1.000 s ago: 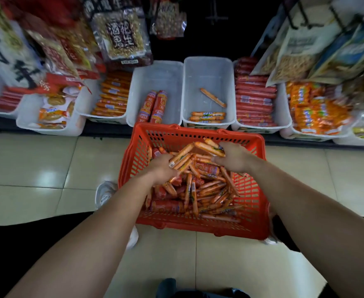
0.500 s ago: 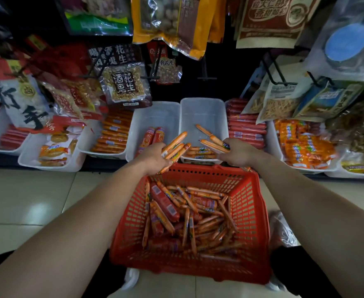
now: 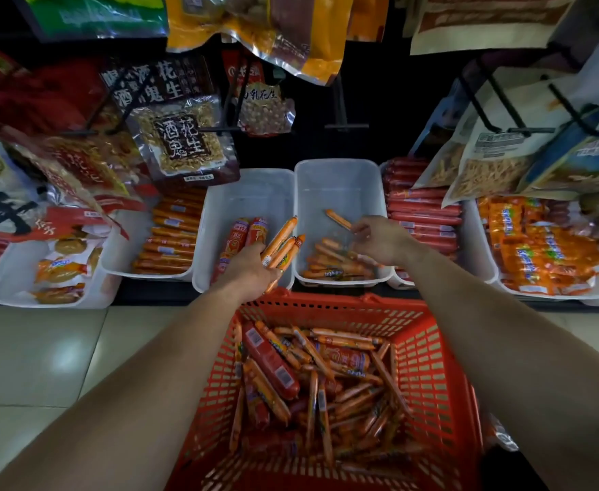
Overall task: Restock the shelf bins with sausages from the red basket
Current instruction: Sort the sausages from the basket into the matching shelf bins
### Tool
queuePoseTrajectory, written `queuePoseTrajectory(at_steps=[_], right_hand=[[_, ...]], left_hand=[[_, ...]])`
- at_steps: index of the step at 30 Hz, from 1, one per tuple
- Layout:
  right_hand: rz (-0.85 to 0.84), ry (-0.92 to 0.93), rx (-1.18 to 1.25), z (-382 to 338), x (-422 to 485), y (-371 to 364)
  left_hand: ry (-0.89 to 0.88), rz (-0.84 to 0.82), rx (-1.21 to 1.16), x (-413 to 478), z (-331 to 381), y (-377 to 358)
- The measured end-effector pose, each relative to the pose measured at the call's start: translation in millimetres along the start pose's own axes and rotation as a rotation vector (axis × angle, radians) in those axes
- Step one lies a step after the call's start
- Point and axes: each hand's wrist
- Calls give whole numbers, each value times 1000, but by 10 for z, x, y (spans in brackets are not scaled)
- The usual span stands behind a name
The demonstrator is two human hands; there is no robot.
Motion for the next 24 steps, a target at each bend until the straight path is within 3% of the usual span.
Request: queuePoseTrajectory(at_steps=[15, 24], right_hand=[[128, -46, 94, 878, -464, -4], [69, -60, 65, 684, -651, -83]], left_hand=[[-271, -108, 276, 717, 866, -531], [-236, 38, 120, 126, 437, -405]])
Point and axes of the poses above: each hand's wrist, its own x-axis towards the middle knuckle, its own y-axis out of the back of the hand, z = x × y, and after that the axes turned 2 degrees about z, right-handed
